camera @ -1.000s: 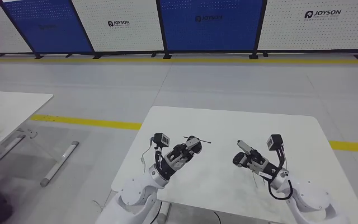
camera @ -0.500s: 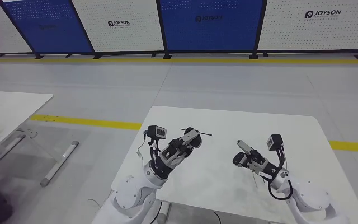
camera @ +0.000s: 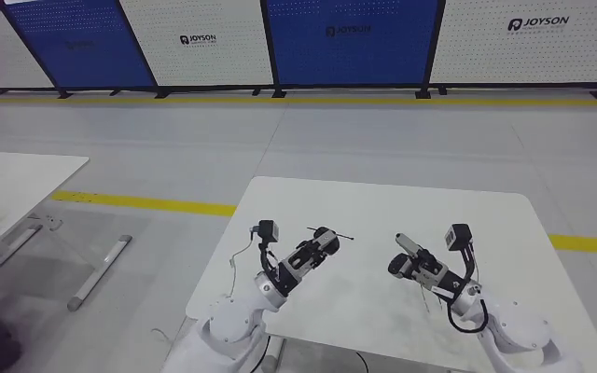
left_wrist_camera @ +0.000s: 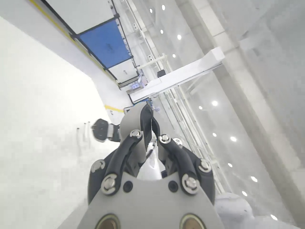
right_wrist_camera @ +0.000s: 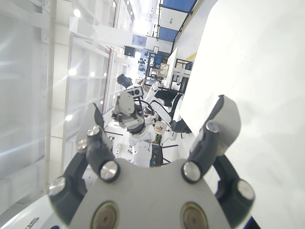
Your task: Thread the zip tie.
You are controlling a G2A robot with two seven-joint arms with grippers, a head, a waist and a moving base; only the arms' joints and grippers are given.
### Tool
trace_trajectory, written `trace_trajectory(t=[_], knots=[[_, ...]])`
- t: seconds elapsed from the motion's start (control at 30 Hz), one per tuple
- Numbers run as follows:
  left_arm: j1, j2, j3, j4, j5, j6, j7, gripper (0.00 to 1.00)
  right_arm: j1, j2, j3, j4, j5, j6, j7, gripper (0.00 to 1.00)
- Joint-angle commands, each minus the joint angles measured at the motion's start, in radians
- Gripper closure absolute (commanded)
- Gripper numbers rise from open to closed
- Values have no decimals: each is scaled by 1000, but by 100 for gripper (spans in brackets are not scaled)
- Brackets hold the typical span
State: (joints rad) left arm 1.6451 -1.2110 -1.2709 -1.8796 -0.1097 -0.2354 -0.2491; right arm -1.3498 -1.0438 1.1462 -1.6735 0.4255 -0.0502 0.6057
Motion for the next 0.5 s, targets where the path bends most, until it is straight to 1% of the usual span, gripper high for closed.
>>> trace_trajectory(t=[0.0, 0.1, 0.13, 0.17, 0.23, 0.47], knots=[[-14, -5, 40, 52, 80, 13, 47, 100, 0, 0, 0, 0, 0, 0, 0, 0], [-39, -10, 72, 107, 91, 23, 61, 100, 0, 0, 0, 0, 0, 0, 0, 0], [-48, -12, 84, 122, 94, 25, 66, 100, 0, 0, 0, 0, 0, 0, 0, 0], [-54, -13, 90, 129, 93, 25, 69, 100, 0, 0, 0, 0, 0, 0, 0, 0], [-59, -15, 97, 133, 72, 21, 73, 100, 0, 0, 0, 0, 0, 0, 0, 0], [-59, -15, 97, 133, 72, 21, 73, 100, 0, 0, 0, 0, 0, 0, 0, 0]])
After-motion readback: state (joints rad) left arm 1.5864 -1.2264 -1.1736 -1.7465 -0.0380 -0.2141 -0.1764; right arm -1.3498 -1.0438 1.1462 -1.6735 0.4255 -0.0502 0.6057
